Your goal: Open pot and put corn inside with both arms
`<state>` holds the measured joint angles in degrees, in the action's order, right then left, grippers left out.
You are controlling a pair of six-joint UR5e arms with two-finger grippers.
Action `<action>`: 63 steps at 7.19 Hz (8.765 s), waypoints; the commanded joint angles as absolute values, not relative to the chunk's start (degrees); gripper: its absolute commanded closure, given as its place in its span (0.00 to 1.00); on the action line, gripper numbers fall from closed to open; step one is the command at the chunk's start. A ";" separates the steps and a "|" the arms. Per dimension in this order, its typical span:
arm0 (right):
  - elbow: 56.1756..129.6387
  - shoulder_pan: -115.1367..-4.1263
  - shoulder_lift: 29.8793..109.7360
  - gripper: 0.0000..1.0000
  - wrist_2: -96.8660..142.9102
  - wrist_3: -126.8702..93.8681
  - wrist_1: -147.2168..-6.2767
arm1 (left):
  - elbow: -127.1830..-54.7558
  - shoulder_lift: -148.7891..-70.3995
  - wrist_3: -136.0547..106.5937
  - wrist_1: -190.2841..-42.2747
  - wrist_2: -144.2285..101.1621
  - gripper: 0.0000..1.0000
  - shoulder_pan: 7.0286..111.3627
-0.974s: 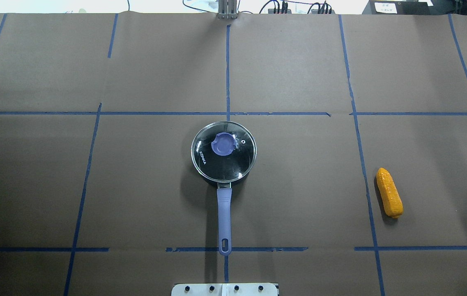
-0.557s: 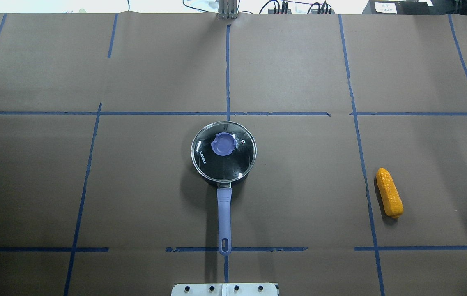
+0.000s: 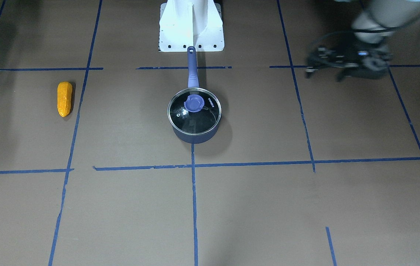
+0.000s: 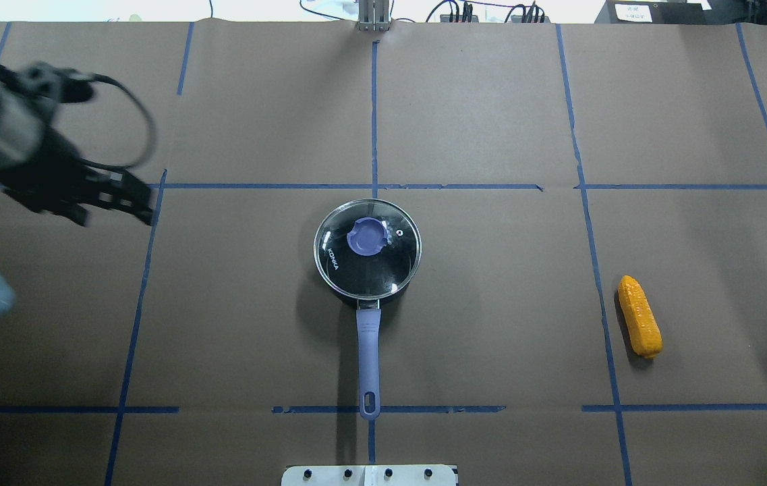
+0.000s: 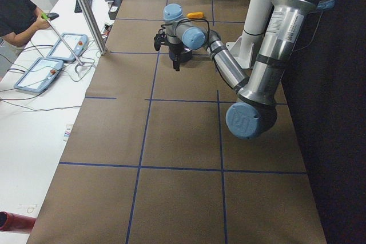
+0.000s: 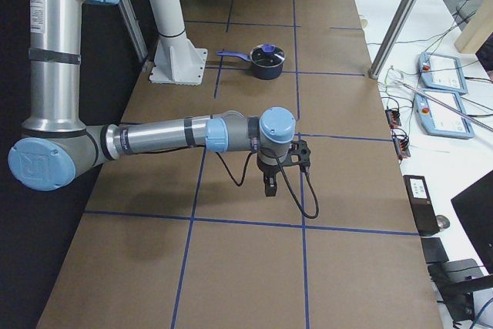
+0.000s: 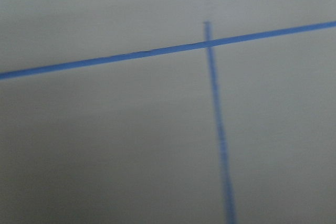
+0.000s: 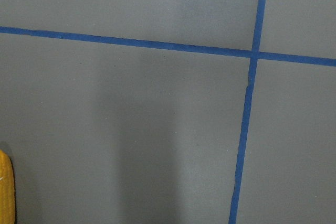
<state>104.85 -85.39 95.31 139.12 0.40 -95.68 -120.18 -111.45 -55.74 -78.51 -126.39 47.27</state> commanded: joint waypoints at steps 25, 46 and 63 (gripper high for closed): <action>105.29 -80.25 94.39 0.00 139.57 -0.26 -95.62 | -112.44 -110.77 -64.07 -90.29 -109.86 1.00 38.76; 107.49 -35.34 95.45 0.10 115.93 -63.46 -62.67 | -112.59 -104.77 -66.18 -92.37 -119.36 0.00 43.24; 92.28 -28.39 49.48 0.00 108.98 -93.52 -74.27 | -119.89 -99.67 -66.89 -92.64 -119.44 0.00 47.11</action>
